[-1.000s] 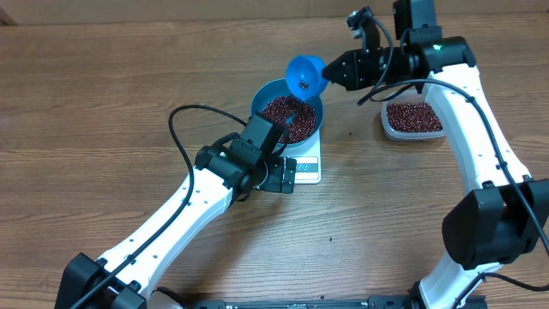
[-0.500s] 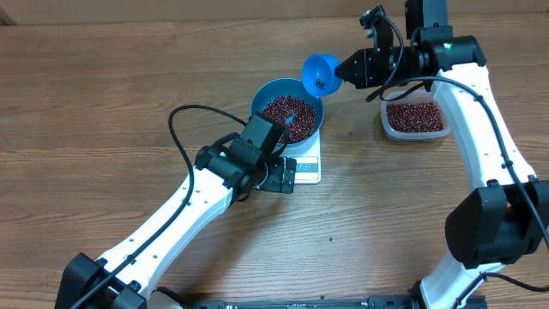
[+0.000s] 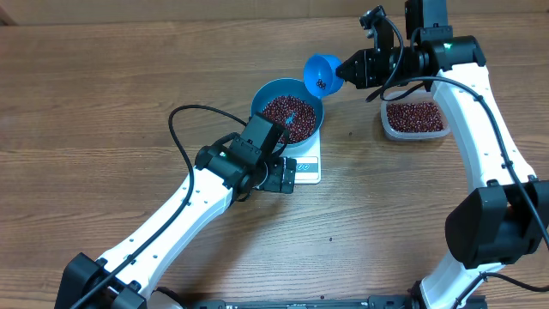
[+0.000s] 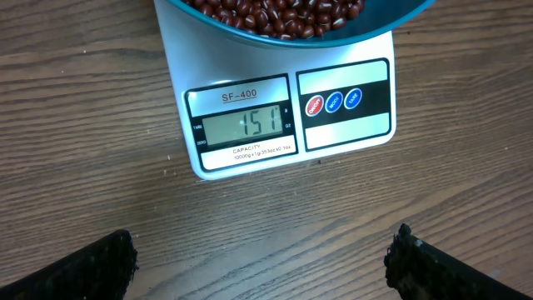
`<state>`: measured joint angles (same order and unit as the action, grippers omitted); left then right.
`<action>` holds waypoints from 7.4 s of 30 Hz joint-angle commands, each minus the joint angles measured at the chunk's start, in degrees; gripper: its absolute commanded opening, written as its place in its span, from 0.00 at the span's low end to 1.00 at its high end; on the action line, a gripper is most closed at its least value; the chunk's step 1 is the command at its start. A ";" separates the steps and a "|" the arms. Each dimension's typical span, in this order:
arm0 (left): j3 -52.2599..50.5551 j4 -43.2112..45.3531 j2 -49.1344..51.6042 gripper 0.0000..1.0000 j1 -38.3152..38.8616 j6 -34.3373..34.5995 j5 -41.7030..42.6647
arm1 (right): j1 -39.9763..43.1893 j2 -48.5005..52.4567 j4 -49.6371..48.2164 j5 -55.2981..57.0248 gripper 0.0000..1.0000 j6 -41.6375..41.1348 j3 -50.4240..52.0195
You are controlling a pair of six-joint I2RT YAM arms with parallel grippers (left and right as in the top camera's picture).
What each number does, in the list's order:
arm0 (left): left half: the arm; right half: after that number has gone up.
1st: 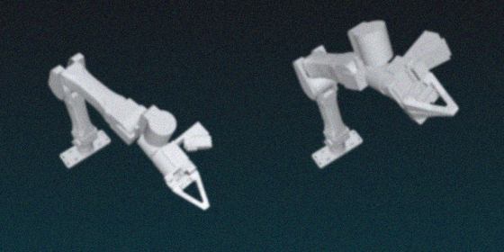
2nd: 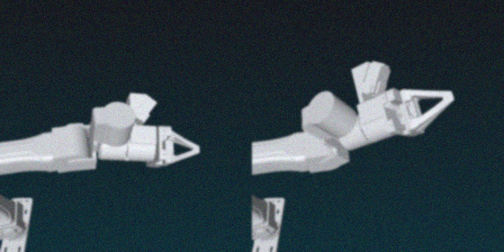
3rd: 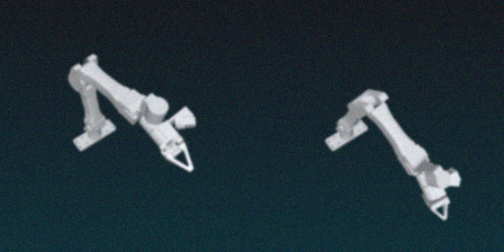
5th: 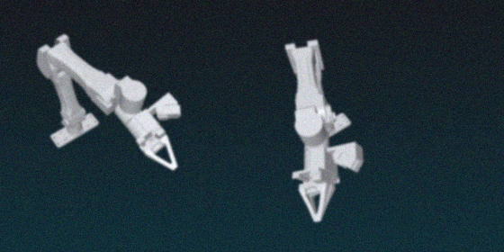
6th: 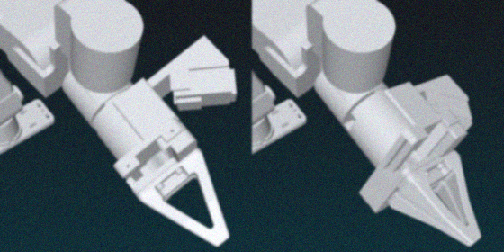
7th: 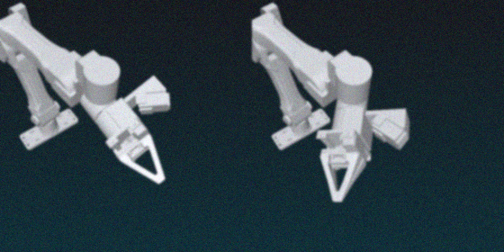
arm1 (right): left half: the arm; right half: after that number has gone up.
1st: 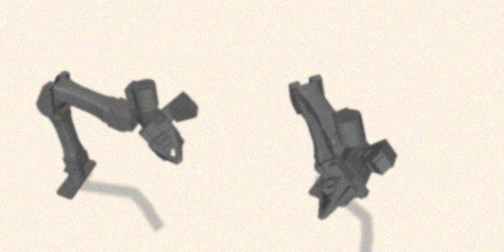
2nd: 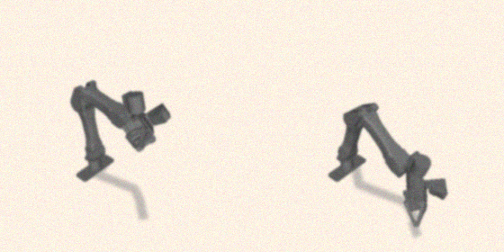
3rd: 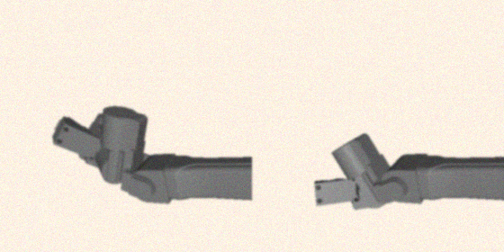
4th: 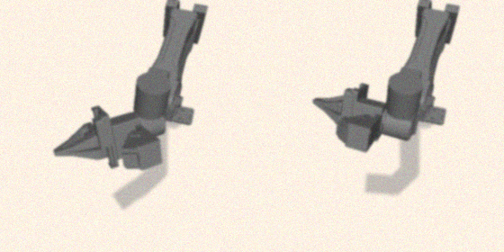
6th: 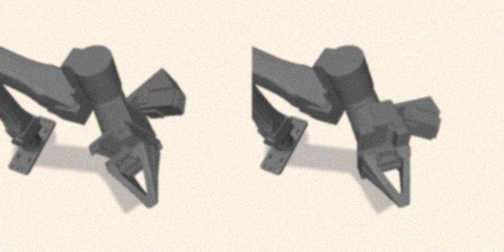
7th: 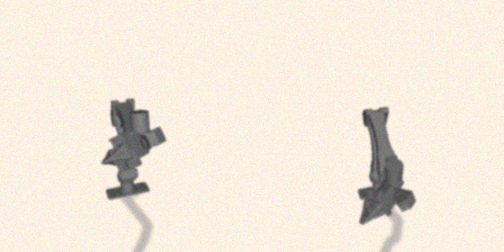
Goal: Scoop item into bowl and weigh 150g on scale
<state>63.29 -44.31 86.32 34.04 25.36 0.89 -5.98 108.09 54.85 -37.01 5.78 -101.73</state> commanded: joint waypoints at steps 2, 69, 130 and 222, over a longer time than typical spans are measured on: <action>-0.26 0.02 0.57 0.99 0.07 0.57 0.20 | 0.22 -1.90 -0.24 0.33 0.04 0.02 -1.51; -0.26 0.02 0.57 1.00 0.07 0.57 0.20 | -0.48 -1.90 8.63 -17.68 0.04 30.32 -1.42; -0.26 0.04 0.57 0.99 0.07 0.57 0.20 | -17.22 -1.25 3.74 25.40 0.04 8.70 -0.59; -0.26 0.02 0.57 1.00 0.07 0.57 0.20 | -10.16 4.09 10.69 -4.63 0.04 -0.04 -5.14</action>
<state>63.29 -44.31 86.32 34.04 25.36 0.89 -17.67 112.14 64.88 -34.61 6.55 -103.77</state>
